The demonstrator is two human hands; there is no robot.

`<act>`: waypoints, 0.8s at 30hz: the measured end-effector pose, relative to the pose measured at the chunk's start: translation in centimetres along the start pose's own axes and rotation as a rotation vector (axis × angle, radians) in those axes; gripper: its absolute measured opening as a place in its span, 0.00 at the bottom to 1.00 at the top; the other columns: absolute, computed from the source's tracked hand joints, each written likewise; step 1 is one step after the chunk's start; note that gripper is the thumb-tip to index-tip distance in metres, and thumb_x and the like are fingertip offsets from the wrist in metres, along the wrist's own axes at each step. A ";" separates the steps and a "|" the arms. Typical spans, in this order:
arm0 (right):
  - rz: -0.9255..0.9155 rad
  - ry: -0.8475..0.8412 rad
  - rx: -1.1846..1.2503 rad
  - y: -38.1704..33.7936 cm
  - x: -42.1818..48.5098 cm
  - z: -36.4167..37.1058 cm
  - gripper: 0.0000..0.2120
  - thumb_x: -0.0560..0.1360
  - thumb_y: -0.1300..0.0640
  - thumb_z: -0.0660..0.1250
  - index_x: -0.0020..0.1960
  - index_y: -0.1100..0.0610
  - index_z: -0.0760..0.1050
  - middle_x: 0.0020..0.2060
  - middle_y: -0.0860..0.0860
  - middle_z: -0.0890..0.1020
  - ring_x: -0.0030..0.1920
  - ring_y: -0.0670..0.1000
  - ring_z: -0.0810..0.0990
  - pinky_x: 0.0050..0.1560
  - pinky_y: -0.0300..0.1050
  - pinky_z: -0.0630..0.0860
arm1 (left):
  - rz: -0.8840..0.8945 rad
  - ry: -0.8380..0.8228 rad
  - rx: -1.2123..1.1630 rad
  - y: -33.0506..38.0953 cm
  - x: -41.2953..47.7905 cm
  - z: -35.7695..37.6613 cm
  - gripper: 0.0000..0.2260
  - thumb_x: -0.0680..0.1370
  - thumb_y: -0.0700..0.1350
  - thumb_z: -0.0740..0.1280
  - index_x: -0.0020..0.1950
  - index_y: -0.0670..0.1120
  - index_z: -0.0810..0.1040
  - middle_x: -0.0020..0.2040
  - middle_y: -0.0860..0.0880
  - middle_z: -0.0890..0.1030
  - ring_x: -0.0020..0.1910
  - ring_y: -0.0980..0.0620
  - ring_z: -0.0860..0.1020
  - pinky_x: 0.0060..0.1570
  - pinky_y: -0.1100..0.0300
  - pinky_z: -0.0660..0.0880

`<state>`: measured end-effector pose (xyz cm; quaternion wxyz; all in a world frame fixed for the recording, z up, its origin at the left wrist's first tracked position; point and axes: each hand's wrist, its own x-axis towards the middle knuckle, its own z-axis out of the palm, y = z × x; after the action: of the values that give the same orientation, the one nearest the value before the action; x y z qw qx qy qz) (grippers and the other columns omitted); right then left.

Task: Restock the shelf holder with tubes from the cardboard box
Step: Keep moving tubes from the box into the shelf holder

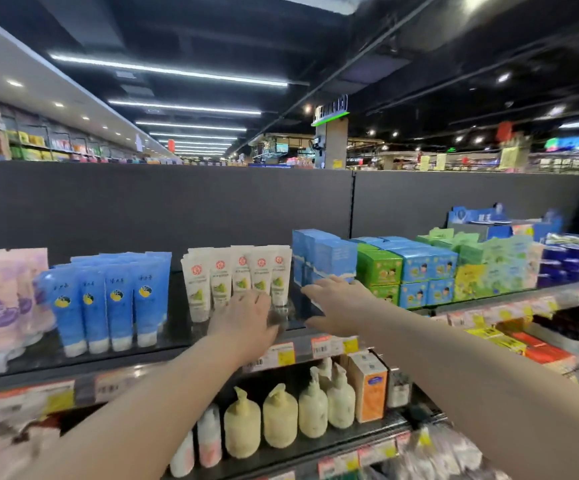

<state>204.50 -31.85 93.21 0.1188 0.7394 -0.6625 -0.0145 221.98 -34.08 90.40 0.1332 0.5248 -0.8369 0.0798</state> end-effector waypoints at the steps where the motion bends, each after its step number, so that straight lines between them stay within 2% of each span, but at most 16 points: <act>1: 0.003 -0.013 0.002 0.2 -1.2 0.0 0.28 0.76 0.42 0.60 0.73 0.50 0.60 0.69 0.53 0.67 0.71 0.57 0.62 0.66 0.60 0.65 | 0.000 -0.002 0.002 0.5 -0.7 -0.1 0.24 0.77 0.57 0.58 0.70 0.49 0.63 0.69 0.48 0.68 0.67 0.46 0.67 0.64 0.49 0.67; 4: 0.022 -0.017 0.008 1.2 -5.5 -0.1 0.30 0.77 0.41 0.59 0.75 0.50 0.56 0.72 0.52 0.64 0.73 0.56 0.61 0.69 0.59 0.62 | 0.008 -0.001 -0.003 2.6 -2.9 -0.2 0.25 0.77 0.60 0.58 0.70 0.49 0.63 0.69 0.48 0.68 0.68 0.46 0.67 0.63 0.48 0.67; 11: 0.205 -0.070 0.046 6.2 -21.4 1.1 0.29 0.76 0.41 0.60 0.73 0.49 0.59 0.72 0.52 0.65 0.72 0.56 0.62 0.69 0.58 0.62 | 0.124 -0.079 -0.059 12.9 -9.6 -0.1 0.24 0.78 0.61 0.56 0.68 0.48 0.65 0.67 0.48 0.69 0.66 0.46 0.68 0.61 0.51 0.68; 18: 0.507 -0.191 0.029 12.2 -40.8 2.0 0.32 0.75 0.39 0.60 0.75 0.48 0.57 0.74 0.52 0.63 0.72 0.58 0.63 0.69 0.59 0.63 | 0.425 -0.179 -0.141 29.2 -17.9 -0.1 0.26 0.78 0.62 0.54 0.70 0.47 0.64 0.68 0.47 0.69 0.67 0.44 0.68 0.63 0.50 0.69; 24: 0.725 -0.250 0.043 15.8 -53.8 1.9 0.32 0.75 0.39 0.61 0.75 0.48 0.56 0.73 0.51 0.64 0.73 0.56 0.62 0.70 0.59 0.62 | 0.646 -0.224 -0.173 40.7 -23.9 -0.7 0.25 0.77 0.61 0.56 0.70 0.50 0.63 0.69 0.49 0.67 0.68 0.47 0.66 0.62 0.49 0.69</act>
<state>182.20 19.26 87.13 0.0190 0.4522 -0.8905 -0.0476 195.32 4.40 83.93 0.0522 0.2252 -0.9729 -0.0113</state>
